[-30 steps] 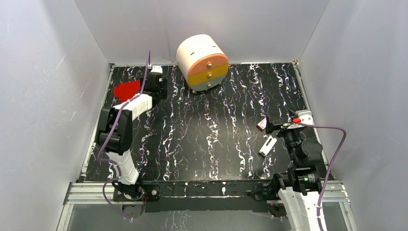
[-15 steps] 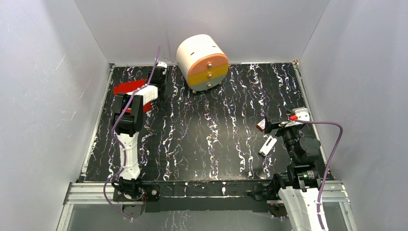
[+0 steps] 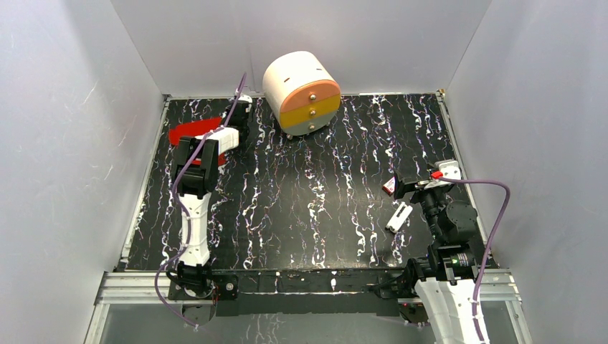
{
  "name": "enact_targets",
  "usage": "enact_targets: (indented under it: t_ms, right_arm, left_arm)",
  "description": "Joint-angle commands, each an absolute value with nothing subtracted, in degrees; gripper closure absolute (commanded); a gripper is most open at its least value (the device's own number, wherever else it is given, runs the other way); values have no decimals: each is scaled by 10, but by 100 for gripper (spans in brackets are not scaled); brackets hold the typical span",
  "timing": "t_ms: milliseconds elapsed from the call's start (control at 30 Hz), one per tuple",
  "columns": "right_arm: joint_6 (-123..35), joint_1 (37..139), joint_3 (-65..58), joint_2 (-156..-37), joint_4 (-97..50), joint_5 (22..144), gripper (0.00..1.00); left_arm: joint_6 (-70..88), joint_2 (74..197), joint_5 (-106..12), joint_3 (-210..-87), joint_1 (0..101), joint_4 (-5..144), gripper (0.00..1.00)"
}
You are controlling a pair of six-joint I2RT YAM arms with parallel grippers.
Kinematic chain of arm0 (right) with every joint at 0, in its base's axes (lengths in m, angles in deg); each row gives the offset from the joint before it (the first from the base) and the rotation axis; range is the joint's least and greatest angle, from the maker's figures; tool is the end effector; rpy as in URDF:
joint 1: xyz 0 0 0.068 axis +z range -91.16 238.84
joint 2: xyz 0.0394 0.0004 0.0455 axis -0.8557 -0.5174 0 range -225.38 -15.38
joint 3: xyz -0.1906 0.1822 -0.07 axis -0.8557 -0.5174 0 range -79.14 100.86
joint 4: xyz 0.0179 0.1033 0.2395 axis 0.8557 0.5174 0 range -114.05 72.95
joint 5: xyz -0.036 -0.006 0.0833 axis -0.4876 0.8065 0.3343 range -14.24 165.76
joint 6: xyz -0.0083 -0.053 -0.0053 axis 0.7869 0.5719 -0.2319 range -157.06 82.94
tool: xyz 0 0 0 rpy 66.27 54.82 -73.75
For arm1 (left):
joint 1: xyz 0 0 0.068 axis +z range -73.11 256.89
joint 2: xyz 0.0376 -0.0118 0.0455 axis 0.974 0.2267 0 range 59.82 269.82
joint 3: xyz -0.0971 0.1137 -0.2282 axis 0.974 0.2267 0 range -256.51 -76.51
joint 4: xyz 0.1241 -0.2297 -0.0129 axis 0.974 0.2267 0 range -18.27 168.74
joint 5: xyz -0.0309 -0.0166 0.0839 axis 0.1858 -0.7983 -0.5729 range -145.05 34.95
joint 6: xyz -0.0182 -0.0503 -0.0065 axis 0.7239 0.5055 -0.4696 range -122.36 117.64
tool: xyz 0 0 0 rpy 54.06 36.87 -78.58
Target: Fold the paper box
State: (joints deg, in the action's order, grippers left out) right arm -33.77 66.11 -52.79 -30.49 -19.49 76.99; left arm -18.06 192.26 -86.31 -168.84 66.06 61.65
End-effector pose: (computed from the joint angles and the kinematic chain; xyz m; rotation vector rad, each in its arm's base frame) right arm 0.1017 0.0137 0.3018 -0.1515 1.4468 0.0724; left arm 0.5089 -0.0785 0.1442 0.1480 2.0643 0.6212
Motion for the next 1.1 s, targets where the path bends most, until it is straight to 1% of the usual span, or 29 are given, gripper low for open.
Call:
enact_targets:
  t_ms: [0, 100, 167, 333, 567, 767, 900, 1067]
  right_arm:
    - [-330, 664, -529, -306, -216, 761, 2]
    - [-330, 664, -529, -305, -217, 761, 2]
    - [-331, 664, -529, -305, -218, 762, 1]
    - [-331, 664, -529, -300, -220, 766, 1]
    - [-334, 664, -532, -291, -229, 778, 1]
    - [-336, 665, -533, -278, -232, 782, 1]
    - [-338, 668, -532, -272, -233, 788, 2]
    - [-337, 670, -532, -268, -233, 791, 2]
  left_arm:
    - [-207, 1920, -895, -1707, 662, 602, 89]
    - [-197, 1898, -889, -1695, 656, 613, 97]
    - [-198, 1878, -896, -1678, 647, 613, 100]
    - [-179, 1803, -928, -1624, 621, 633, 100]
    - [-103, 1671, -968, -1540, 562, 731, 100]
    - [14, 1593, -985, -1504, 470, 878, 100]
    - [104, 1558, -959, -1498, 399, 963, 100]
    - [193, 1538, -936, -1491, 318, 1028, 100]
